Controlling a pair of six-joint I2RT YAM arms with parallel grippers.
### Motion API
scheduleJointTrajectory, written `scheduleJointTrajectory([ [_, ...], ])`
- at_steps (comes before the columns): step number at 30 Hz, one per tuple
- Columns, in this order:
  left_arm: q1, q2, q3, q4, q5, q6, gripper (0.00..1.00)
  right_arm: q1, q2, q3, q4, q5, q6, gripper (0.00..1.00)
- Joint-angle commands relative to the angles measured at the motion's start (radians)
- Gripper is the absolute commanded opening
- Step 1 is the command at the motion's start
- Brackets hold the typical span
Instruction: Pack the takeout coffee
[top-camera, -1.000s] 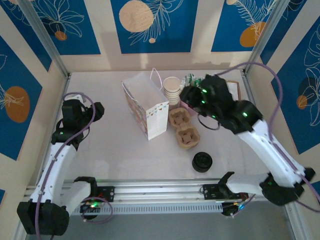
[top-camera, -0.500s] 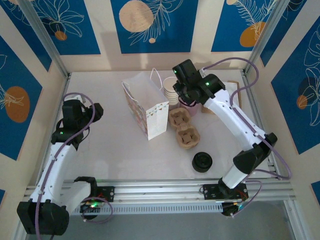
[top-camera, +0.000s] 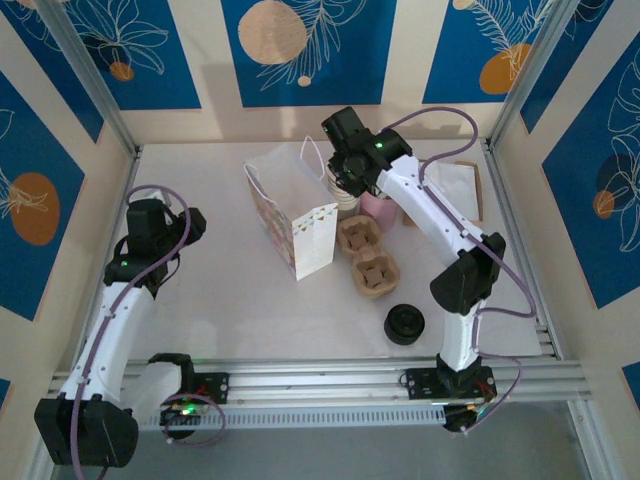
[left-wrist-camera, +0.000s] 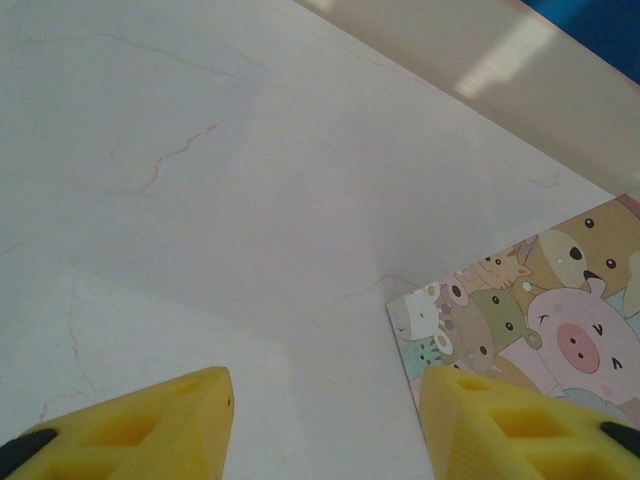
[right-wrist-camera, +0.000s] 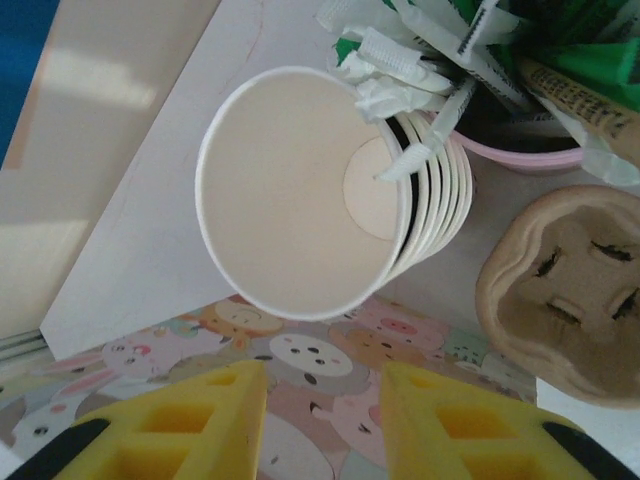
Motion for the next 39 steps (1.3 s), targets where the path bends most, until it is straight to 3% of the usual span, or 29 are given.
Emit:
scheduleJointTrajectory([
  [1,-0.007,0.002,0.035,-0.012,-0.010,-0.012,0.52,-0.012,0.032,0.056,-0.061,0.007,0.015,0.37],
  [29,-0.007,0.006,0.038,-0.022,-0.038,-0.015,0.51,-0.045,0.145,0.115,-0.115,0.024,0.042,0.35],
  [32,-0.007,0.007,0.038,-0.022,-0.038,-0.015,0.51,-0.046,0.145,0.115,-0.119,0.029,0.041,0.27],
  [39,-0.007,0.006,0.038,-0.022,-0.039,-0.018,0.51,-0.048,0.142,0.116,-0.122,0.030,0.043,0.20],
])
